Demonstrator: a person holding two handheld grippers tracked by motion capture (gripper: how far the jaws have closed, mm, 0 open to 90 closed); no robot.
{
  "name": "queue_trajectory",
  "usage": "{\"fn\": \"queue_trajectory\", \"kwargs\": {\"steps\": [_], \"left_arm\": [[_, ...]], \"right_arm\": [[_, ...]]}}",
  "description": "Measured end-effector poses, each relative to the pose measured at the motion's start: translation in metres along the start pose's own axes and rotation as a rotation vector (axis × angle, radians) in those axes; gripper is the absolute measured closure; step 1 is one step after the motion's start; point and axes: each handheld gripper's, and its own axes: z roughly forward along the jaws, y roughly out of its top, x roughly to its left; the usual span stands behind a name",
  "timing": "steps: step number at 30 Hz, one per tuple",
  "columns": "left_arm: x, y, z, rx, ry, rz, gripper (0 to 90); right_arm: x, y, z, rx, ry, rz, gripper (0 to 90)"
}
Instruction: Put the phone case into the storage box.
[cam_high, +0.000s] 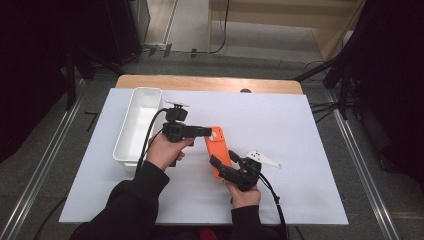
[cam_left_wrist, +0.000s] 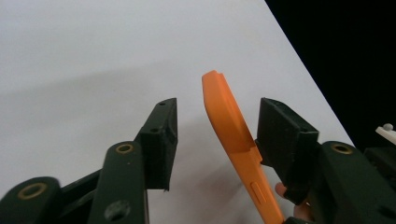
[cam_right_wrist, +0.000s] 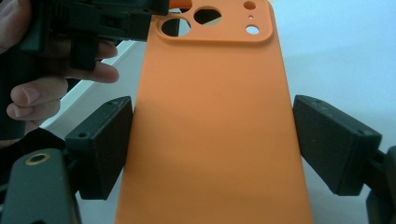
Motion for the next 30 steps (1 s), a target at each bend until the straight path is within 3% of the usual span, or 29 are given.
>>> {"fn": "queue_trajectory", "kwargs": {"steps": [6,14,24,30], "left_arm": [[-0.0015,0.0010,0.0009,-0.003,-0.009,-0.017,54.5],[-0.0051,0.0008,0.0030,-0.035,0.004,-0.008,60.1],[-0.0064,-0.0004,0.0067,-0.041,0.021,0.005,67.1],[-0.0051,-0.0003,0.0070,-0.040,0.003,-0.009,68.7]], "right_arm": [[0.0003,-0.0010,0.0008,-0.008,0.003,0.005,14.4],[0.0010,-0.0011,0.0025,-0.026,0.004,0.012,14.4],[0.0015,-0.0017,0.0047,-0.028,-0.006,0.005,14.4],[0.0017,-0.0030,0.0061,-0.023,-0.014,-0.008,14.3]]}}
